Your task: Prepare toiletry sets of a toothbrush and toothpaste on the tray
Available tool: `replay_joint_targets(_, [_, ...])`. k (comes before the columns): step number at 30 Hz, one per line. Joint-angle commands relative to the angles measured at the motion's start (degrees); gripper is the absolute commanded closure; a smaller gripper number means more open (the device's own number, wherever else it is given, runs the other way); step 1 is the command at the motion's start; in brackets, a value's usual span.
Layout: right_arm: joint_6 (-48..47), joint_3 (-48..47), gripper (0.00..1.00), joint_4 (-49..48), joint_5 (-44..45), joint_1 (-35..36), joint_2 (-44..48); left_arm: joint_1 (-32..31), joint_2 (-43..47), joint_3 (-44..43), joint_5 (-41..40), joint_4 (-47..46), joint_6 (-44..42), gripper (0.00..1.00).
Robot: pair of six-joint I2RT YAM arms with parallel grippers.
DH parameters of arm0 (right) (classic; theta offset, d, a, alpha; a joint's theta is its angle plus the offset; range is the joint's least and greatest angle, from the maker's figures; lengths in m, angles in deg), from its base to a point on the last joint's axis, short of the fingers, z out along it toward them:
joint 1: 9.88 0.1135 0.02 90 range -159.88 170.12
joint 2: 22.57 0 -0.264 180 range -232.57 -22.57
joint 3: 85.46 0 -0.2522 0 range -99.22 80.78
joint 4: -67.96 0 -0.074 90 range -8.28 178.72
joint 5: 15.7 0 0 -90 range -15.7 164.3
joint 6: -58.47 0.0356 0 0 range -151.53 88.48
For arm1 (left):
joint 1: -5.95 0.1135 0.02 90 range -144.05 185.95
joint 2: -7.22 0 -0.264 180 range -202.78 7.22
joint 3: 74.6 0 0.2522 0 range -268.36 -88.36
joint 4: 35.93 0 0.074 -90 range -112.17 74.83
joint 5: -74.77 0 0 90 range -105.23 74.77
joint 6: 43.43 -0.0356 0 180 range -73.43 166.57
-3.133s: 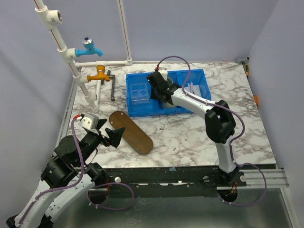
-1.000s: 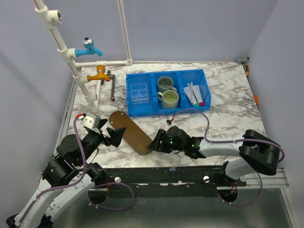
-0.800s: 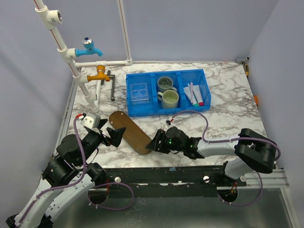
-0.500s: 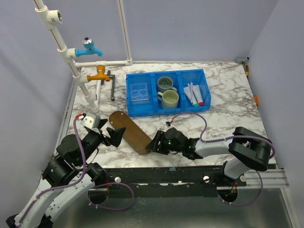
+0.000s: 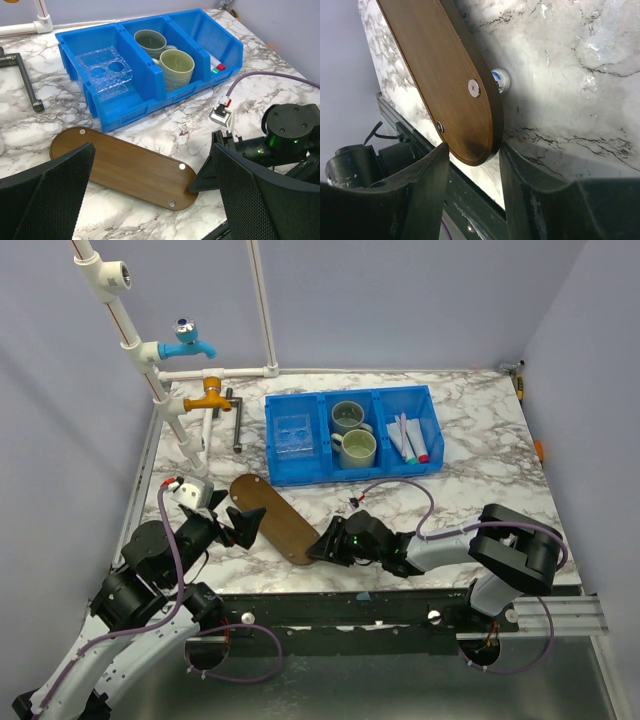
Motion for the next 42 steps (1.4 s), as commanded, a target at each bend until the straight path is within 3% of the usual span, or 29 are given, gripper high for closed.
replay_joint_targets(1, [0.99,0.21,0.54,-2.09,3.08,0.56,-1.02,0.14,-0.55,0.33,0.18,-0.10,0.38,0.01])
replay_joint_targets(6, [1.42,0.46,0.63,-2.09,3.88,0.57,-1.37,0.14,-0.81,0.33,0.27,-0.10,0.43,0.01])
replay_joint_targets(16, [1.44,2.03,0.92,-0.82,5.25,0.57,1.34,0.09,-0.95,0.33,0.01,-0.08,0.42,0.01])
replay_joint_targets(20, [-0.90,1.92,0.97,2.63,5.23,0.57,3.59,0.14,-1.12,0.33,-0.06,0.05,0.47,0.01])
replay_joint_targets(42, [-11.28,6.52,0.99,25.27,0.86,-3.36,21.37,0.14,-3.24,-0.27,0.61,0.66,0.88,0.01])
